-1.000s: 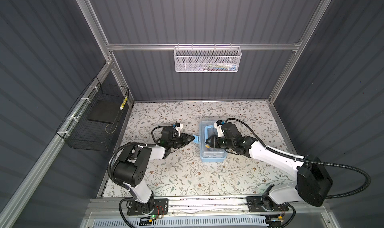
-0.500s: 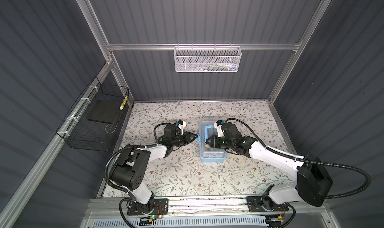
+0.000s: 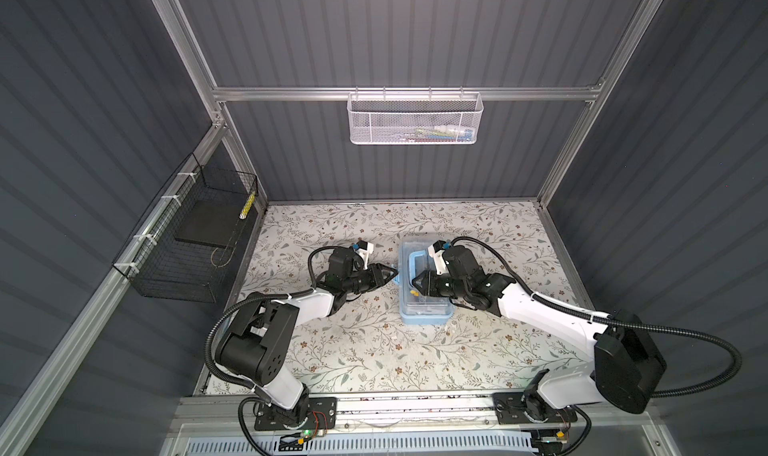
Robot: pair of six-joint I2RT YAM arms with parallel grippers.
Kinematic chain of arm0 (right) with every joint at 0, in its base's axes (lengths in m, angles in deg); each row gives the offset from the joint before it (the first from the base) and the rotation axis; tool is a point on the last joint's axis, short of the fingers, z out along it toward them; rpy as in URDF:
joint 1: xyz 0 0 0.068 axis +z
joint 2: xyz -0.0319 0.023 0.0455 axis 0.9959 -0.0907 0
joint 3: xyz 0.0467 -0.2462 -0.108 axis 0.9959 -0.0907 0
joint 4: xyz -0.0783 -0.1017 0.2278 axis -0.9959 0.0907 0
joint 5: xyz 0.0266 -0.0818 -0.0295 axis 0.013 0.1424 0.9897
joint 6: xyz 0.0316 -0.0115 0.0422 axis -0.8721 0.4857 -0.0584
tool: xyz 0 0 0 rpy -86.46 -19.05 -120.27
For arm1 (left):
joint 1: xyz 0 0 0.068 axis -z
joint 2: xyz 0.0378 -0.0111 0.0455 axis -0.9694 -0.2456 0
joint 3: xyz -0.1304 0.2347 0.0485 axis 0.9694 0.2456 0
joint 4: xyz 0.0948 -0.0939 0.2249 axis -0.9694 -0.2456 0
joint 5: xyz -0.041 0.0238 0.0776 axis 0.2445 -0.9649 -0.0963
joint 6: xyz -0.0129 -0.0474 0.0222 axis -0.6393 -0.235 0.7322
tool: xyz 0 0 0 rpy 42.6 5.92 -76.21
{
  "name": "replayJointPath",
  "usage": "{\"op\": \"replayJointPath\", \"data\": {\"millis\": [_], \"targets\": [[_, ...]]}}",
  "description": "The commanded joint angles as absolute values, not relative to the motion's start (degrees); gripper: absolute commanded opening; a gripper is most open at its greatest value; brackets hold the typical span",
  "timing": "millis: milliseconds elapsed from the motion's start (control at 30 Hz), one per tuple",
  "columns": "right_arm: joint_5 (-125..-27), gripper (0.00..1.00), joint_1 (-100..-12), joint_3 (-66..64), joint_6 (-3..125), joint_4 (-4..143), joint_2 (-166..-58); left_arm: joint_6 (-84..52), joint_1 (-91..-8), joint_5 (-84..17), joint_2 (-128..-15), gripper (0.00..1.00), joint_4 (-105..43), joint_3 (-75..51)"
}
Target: Pack the tool kit
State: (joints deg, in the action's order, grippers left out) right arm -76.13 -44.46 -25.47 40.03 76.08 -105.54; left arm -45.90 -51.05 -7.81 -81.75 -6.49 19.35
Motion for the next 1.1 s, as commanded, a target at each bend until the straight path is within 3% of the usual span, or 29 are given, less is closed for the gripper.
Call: {"op": "replayJointPath", "data": {"millis": [0,800,1067], "targets": [[-75.2,0.39,-44.3,-27.2,39.8,79.3,-105.8,-44.9,-50.7,-8.3,-79.9,0.40,-7.0,17.8],[-75.0,0.39,-43.8,-26.9,39.7,79.6,-106.0,-47.4,-50.7,-6.2,-81.4,0.36,-2.2,18.4],[-74.9,0.39,-43.7,-26.9,39.7,79.5,-106.2,-47.5,-50.7,-6.2,-81.6,0.30,-1.5,18.7]]}}
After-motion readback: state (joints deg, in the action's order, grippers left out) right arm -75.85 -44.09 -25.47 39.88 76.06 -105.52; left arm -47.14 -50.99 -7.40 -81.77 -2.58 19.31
